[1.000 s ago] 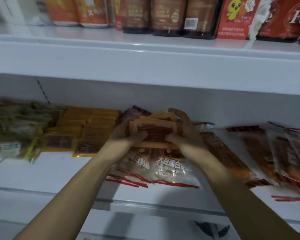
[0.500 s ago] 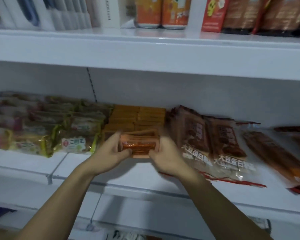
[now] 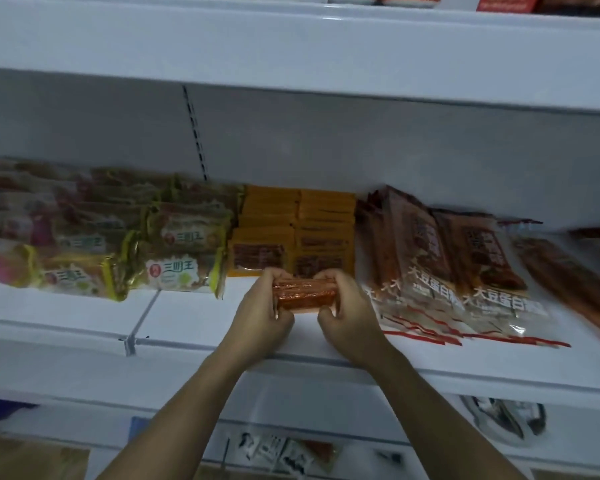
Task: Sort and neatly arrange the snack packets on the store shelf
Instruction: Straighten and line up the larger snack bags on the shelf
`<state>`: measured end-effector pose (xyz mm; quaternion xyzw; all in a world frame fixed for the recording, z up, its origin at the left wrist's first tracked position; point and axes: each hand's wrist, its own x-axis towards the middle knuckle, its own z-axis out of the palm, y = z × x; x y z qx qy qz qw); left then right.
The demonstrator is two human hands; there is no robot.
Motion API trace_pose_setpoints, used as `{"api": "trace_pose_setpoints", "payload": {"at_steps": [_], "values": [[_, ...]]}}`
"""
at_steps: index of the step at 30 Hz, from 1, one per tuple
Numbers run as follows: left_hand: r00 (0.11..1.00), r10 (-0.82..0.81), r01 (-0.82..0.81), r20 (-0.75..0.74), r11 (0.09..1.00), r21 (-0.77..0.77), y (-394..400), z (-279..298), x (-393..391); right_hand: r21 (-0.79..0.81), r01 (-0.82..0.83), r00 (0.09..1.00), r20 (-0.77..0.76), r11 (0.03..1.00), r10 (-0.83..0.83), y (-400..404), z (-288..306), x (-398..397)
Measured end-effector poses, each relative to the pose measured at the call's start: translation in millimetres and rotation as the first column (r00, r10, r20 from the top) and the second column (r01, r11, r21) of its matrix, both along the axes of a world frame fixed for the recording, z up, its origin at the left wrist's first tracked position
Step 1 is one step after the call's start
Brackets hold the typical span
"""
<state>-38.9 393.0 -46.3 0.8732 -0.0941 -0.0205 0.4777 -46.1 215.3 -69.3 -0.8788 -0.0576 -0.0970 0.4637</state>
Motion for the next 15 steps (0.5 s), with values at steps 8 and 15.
{"api": "trace_pose_setpoints", "payload": {"at_steps": [8, 15], "values": [[0.940, 0.113, -0.115, 0.322, 0.993, -0.012, 1, -8, 1, 0.382, -0.047, 0.994, -0.077, 0.923, 0.082, -7, 5, -4], [0.590, -0.110, 0.048, 0.800, 0.994, 0.102, 8, -14, 22, 0.657, 0.176, 0.903, -0.404, 0.733, 0.145, -8, 30, 3]]}}
